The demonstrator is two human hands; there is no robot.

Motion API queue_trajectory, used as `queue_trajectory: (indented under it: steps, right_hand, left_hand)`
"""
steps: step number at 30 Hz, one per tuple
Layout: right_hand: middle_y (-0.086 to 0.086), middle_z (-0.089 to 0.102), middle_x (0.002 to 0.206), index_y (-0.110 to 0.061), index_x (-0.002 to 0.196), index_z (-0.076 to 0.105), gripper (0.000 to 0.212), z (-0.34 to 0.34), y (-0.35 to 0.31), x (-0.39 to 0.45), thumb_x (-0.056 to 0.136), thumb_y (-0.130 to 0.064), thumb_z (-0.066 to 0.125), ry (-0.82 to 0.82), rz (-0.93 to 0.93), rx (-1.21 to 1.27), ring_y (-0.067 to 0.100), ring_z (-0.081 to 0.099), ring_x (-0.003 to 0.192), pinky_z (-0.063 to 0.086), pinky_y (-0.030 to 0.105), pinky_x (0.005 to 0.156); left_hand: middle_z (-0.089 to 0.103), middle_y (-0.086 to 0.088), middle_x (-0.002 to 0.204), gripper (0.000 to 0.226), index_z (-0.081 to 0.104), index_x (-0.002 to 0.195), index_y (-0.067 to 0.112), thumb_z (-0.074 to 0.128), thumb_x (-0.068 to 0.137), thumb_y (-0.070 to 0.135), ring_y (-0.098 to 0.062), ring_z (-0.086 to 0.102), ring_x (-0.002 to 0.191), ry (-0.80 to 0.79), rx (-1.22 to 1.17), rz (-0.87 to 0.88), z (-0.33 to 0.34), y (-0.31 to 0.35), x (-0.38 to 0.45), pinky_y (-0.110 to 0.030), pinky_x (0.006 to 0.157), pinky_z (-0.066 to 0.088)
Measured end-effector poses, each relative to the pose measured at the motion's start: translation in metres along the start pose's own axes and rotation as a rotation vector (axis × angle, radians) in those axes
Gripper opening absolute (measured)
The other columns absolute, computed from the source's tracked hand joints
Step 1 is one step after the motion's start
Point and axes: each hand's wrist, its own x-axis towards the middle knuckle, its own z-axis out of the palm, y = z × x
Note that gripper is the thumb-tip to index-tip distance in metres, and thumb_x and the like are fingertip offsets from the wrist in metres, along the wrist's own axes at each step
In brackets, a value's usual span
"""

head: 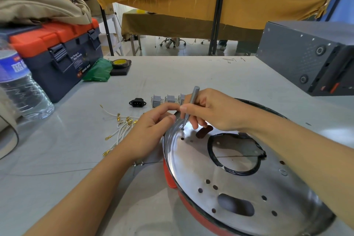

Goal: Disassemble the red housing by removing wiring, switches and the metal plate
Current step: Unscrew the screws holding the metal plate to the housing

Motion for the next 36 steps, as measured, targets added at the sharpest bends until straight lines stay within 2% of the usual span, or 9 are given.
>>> queue_trajectory:
  steps: [4,7,12,17,20,22,27,30,36]
  right_hand:
    - [-0.002,0.063,0.065,-0.012,0.084,0.066,0.03,-0.005,0.001,0.0,0.099,-0.03,0.047,-0.059,0.008,0.01,0.006,0.054,0.055,0.05,0.023,0.065]
    - [-0.004,0.062,0.058,-0.012,0.082,0.067,0.03,0.001,0.001,0.001,0.098,-0.03,0.049,0.02,0.023,0.012,0.002,0.049,0.048,0.045,0.013,0.057]
    - [-0.004,0.058,0.046,-0.012,0.086,0.061,0.007,0.009,-0.003,0.004,0.093,-0.015,0.059,0.181,0.028,0.107,0.002,0.048,0.038,0.037,0.009,0.043]
    - [0.011,0.064,0.052,-0.005,0.078,0.059,0.032,0.007,-0.011,0.004,0.095,-0.031,0.056,0.199,0.132,0.285,0.014,0.054,0.037,0.045,0.02,0.039]
    - [0.008,0.061,0.048,-0.003,0.071,0.061,0.048,0.006,-0.017,0.008,0.098,-0.04,0.047,0.262,0.099,-0.054,0.014,0.057,0.038,0.049,0.022,0.043]
    - [0.007,0.057,0.049,-0.009,0.062,0.055,0.051,0.006,-0.02,0.01,0.099,-0.042,0.044,0.297,0.071,-0.334,0.019,0.062,0.05,0.055,0.031,0.062]
    - [-0.001,0.056,0.038,-0.007,0.063,0.054,0.047,0.005,-0.022,0.013,0.102,-0.028,0.04,0.164,0.153,-0.145,0.005,0.047,0.029,0.043,0.013,0.041]
    - [0.006,0.063,0.048,0.004,0.07,0.057,0.043,0.004,-0.021,0.013,0.102,-0.018,0.039,0.099,0.132,0.008,0.009,0.049,0.031,0.041,0.015,0.037]
    - [0.006,0.066,0.052,0.009,0.082,0.057,0.039,-0.007,-0.014,0.007,0.102,-0.02,0.042,0.001,0.086,0.095,0.013,0.056,0.038,0.05,0.018,0.046]
  left_hand:
    - [0.059,-0.033,0.099,0.03,0.062,0.112,0.026,0.041,0.097,0.01,-0.044,0.057,0.088,-0.005,0.015,-0.002,-0.001,0.0,0.0,-0.049,0.083,0.049]
    - [0.06,-0.03,0.096,0.03,0.062,0.111,0.028,0.042,0.097,0.01,-0.041,0.057,0.083,0.007,0.015,0.001,0.0,-0.001,0.0,-0.034,0.072,0.05]
    - [0.06,-0.03,0.1,0.031,0.062,0.113,0.03,0.042,0.097,0.012,-0.041,0.057,0.089,0.013,0.018,0.002,0.0,-0.001,-0.001,-0.047,0.083,0.047]
    - [0.061,-0.028,0.098,0.031,0.062,0.111,0.033,0.043,0.098,0.012,-0.039,0.057,0.088,0.008,0.047,0.015,-0.001,-0.002,-0.001,-0.046,0.082,0.046]
    - [0.063,-0.023,0.1,0.032,0.062,0.111,0.035,0.043,0.098,0.013,-0.037,0.058,0.091,0.002,0.039,0.013,-0.001,-0.004,-0.001,-0.043,0.083,0.048]
    - [0.065,-0.018,0.099,0.032,0.063,0.109,0.037,0.043,0.098,0.014,-0.036,0.059,0.092,0.005,0.025,0.007,-0.001,-0.006,-0.001,-0.038,0.081,0.049]
    - [0.068,-0.011,0.094,0.032,0.062,0.111,0.036,0.043,0.098,0.015,-0.031,0.062,0.087,-0.005,0.025,0.012,-0.001,-0.008,0.0,-0.03,0.073,0.051]
    - [0.07,-0.008,0.089,0.034,0.063,0.111,0.035,0.042,0.098,0.012,-0.03,0.063,0.083,-0.005,0.0,0.015,-0.001,-0.007,0.0,-0.025,0.07,0.051]
    - [0.064,-0.024,0.095,0.032,0.062,0.113,0.033,0.042,0.098,0.013,-0.04,0.058,0.087,-0.017,0.017,0.014,-0.001,-0.007,0.001,-0.045,0.08,0.049]
